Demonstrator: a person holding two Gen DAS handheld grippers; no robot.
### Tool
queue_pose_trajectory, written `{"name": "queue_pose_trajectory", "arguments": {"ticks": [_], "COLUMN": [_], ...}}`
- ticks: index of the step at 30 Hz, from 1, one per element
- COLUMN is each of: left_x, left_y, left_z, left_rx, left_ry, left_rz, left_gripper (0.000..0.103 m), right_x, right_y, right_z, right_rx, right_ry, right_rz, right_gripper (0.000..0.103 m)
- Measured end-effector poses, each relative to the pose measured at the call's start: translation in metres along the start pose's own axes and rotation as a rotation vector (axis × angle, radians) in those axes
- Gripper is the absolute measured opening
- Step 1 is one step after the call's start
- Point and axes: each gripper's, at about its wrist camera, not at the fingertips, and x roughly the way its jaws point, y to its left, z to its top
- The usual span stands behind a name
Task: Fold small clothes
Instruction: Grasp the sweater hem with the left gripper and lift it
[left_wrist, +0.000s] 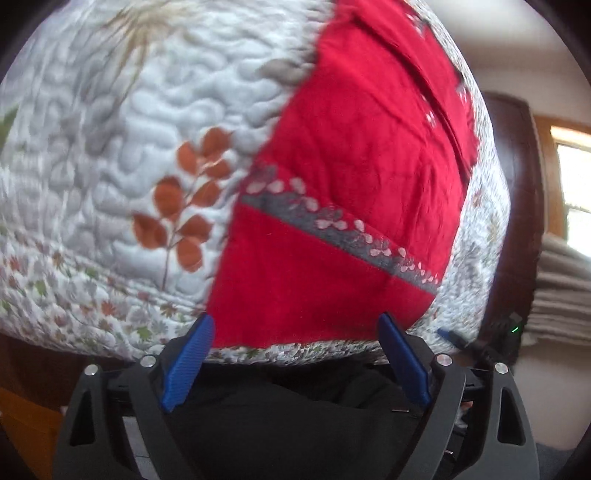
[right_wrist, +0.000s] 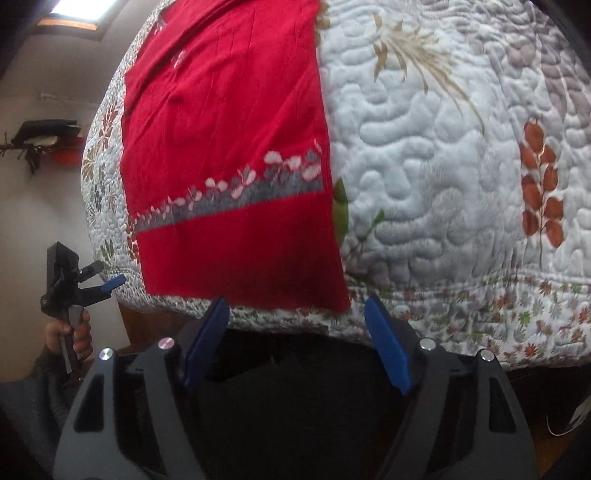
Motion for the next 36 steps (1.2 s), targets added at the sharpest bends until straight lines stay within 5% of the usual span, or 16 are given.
{"name": "queue_pose_trajectory", "arguments": {"ticks": [8,18,19,21,23,24,29,36], "left_x": [0.033,0.053,0.054,0.054,0.054,0.054,0.042,-0.002], "left_y": [0.027,0.017,0.013,0.008,0.007,0.007,-0.001,-0.007], "left_z": [0.007,0.014,0.013,0.013,0.013,0.013,0.006,-0.011], "left_rx": [-0.022,0.01,0.025,0.045,0.035,0.022,0.048,0.024], "left_ry": [0.05,0.094,0.095,0.097,0.105,0.118,0.111,0.033], "left_rz": [-0.068,0.045,0.076,0.145,0.183,0.17,0.156,0.024], "left_gripper": [0.089,0.088,0.083,0.068,0.04,0.01,0.007,0.007], "right_x": [0.033,0.059,0.061,0.066,0.071,0.071,0.051,0.0], "right_y": [-0.011,-0.018,-0.019,-0.019,-0.015,-0.012,-0.005,0.004], "right_z": [-0.004,-0.003,-0.004,-0.005,-0.007,-0.008,-0.016,-0.024], "right_rx": [-0.008,0.01,0.016,0.033,0.034,0.025,0.017,0.056], "right_ry": [-0.017,0.009,0.01,0.028,0.052,0.058,0.032,-0.077], "right_rz": [-0.005,-0.032,-0.036,-0.029,-0.007,-0.001,0.04,0.165], "right_gripper": [0.07,0.064,0.062,0.041,0.02,0.01,0.005,0.004]}}
